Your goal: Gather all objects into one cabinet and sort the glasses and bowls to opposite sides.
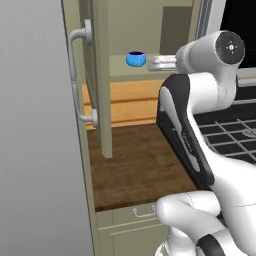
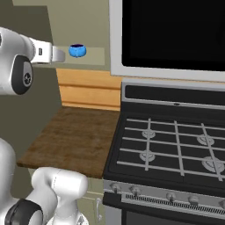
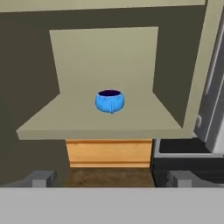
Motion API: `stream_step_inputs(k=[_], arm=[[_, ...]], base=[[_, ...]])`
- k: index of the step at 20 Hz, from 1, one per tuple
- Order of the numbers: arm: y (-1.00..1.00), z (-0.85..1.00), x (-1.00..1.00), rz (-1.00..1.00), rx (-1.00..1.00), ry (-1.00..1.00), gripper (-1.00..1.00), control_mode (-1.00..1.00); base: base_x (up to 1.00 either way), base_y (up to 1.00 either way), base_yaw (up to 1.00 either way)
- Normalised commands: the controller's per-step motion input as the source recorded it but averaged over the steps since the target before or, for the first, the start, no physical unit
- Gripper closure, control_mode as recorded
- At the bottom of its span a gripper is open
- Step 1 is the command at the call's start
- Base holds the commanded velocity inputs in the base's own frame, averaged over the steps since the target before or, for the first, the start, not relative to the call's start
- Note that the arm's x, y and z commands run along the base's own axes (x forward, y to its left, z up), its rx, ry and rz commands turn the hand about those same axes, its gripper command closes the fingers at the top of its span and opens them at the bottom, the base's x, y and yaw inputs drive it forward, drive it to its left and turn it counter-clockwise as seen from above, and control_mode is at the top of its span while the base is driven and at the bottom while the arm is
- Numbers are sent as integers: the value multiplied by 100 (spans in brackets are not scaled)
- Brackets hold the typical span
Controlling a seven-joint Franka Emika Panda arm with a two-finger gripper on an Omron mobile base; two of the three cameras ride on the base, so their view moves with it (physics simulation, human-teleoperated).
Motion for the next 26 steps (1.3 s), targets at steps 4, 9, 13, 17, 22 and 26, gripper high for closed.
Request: stream_step_inputs(k=[4, 9, 13, 17, 22, 26], arm=[[16, 0, 26, 0, 0, 1, -100, -100], [16, 0, 37, 0, 0, 0, -100, -100], [0, 0, 40, 0, 0, 0, -100, -100], [0, 0, 47, 0, 0, 0, -100, -100], [0, -5, 55, 0, 0, 2, -100, -100], [-1, -33, 49, 0, 0, 0, -100, -100]], base=[[0, 0, 0], [0, 0, 0], [0, 0, 0], [0, 0, 0], [0, 0, 0], [0, 0, 0]])
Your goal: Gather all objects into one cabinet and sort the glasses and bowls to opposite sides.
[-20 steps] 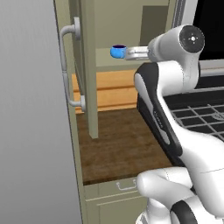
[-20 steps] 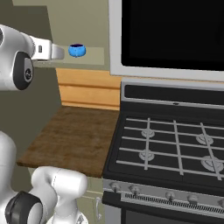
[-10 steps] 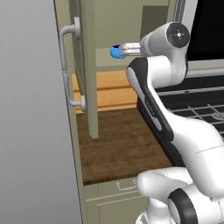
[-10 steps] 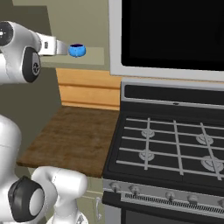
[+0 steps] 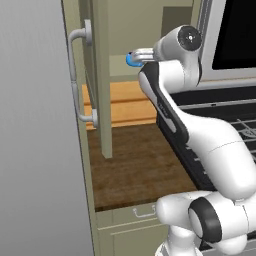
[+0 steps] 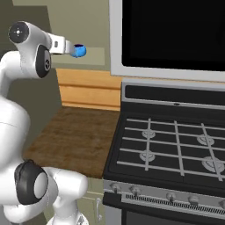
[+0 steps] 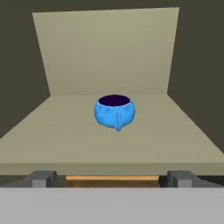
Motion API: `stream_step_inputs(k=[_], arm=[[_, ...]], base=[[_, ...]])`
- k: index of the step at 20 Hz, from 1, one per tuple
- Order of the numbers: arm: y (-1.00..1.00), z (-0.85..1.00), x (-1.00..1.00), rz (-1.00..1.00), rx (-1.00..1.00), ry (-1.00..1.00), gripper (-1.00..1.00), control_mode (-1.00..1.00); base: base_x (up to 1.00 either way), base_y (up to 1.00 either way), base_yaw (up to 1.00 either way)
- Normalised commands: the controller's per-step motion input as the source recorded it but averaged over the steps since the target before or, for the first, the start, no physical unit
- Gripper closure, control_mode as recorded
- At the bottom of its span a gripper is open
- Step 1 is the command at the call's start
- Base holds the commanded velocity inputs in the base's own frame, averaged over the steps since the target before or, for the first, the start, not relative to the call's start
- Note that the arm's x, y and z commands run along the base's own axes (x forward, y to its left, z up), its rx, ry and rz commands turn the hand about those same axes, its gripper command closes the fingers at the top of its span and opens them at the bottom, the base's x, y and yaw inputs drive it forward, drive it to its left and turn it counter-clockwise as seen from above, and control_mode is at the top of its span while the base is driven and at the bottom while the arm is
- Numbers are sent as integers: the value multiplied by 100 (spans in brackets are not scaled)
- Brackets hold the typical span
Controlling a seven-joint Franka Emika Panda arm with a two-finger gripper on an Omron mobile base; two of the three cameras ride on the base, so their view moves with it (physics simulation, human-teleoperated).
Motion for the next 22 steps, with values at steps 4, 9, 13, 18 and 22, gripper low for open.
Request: stream_step_inputs(k=[4, 9, 13, 18, 22], arm=[[-4, -36, 46, 0, 0, 0, -100, -100], [0, -3, 47, 0, 0, 0, -100, -100], [0, 0, 46, 0, 0, 2, -100, -100], [0, 0, 33, 0, 0, 1, -100, -100], [0, 0, 20, 0, 0, 1, -100, -100]], base=[[0, 0, 0], [0, 0, 0], [0, 0, 0], [0, 0, 0], [0, 0, 0]])
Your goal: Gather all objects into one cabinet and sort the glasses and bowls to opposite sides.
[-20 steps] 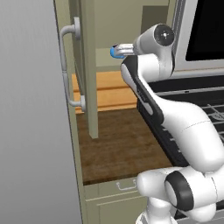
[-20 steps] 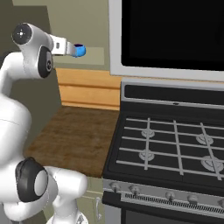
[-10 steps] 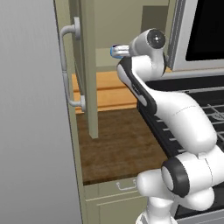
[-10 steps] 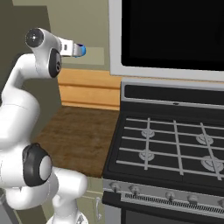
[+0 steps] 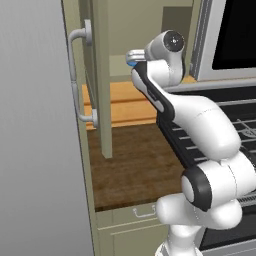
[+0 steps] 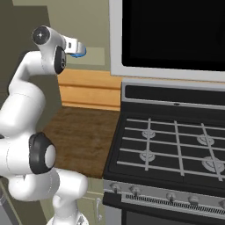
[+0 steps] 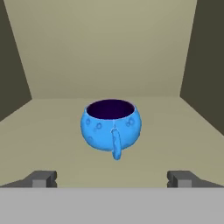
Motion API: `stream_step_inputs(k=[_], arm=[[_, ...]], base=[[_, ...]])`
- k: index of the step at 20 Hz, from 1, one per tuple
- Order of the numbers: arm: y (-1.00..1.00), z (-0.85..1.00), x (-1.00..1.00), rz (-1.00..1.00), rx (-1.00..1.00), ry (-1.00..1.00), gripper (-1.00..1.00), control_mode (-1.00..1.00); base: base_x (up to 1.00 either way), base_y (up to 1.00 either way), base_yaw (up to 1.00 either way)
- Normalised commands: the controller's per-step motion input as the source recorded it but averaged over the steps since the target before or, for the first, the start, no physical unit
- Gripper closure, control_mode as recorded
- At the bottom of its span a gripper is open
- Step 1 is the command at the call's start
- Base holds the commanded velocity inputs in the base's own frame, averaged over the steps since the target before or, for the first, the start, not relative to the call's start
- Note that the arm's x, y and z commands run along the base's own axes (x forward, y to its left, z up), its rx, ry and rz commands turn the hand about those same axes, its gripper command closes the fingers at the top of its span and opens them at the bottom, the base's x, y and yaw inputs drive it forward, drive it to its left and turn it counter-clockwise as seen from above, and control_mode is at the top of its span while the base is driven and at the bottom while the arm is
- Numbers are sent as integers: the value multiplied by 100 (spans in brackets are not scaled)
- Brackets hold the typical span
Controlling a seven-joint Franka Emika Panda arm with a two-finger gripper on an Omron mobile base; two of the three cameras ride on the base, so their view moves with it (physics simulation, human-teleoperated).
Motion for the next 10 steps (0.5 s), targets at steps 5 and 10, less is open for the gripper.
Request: stream_step_inputs(k=[5, 10], arm=[[0, 0, 20, 0, 0, 3, -100, -100], [0, -2, 22, 0, 0, 3, -100, -100]], base=[[0, 0, 0], [0, 0, 0]])
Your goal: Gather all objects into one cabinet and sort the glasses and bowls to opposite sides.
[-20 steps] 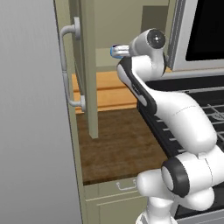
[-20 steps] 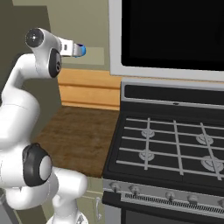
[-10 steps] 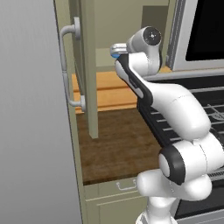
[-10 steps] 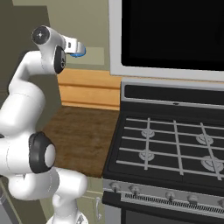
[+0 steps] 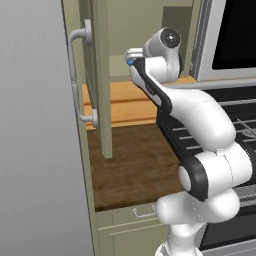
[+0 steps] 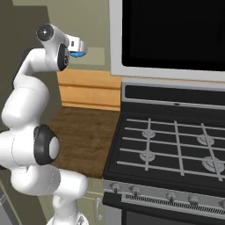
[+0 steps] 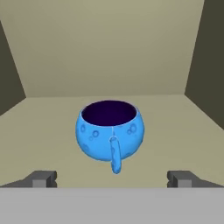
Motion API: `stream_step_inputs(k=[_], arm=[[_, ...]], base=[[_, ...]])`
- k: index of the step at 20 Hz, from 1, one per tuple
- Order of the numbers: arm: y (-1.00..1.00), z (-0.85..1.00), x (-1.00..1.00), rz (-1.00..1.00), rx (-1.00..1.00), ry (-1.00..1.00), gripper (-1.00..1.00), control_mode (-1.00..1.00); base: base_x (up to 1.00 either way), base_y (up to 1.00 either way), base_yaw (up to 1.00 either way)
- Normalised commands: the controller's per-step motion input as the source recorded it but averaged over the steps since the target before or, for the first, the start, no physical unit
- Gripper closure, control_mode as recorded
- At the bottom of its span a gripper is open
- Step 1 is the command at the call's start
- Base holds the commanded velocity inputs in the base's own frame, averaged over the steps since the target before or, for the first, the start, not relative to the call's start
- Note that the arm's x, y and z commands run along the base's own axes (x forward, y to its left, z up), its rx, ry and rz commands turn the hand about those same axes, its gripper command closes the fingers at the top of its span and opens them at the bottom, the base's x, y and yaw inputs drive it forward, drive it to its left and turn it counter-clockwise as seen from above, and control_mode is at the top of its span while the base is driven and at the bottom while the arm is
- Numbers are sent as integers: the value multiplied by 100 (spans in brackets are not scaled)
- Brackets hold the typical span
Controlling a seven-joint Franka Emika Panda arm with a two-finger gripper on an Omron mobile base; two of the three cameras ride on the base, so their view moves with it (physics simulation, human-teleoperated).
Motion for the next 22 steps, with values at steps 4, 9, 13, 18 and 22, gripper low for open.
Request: stream_step_inputs(k=[4, 9, 13, 18, 22], arm=[[0, -14, 18, 0, 0, 1, -100, -100], [0, -7, 18, 0, 0, 0, -100, -100], [0, -4, 21, 0, 0, 0, -100, -100], [0, -5, 16, 0, 0, 0, -100, -100], [0, -6, 6, 0, 0, 0, -100, -100]], base=[[0, 0, 0], [0, 0, 0], [0, 0, 0], [0, 0, 0], [0, 0, 0]])
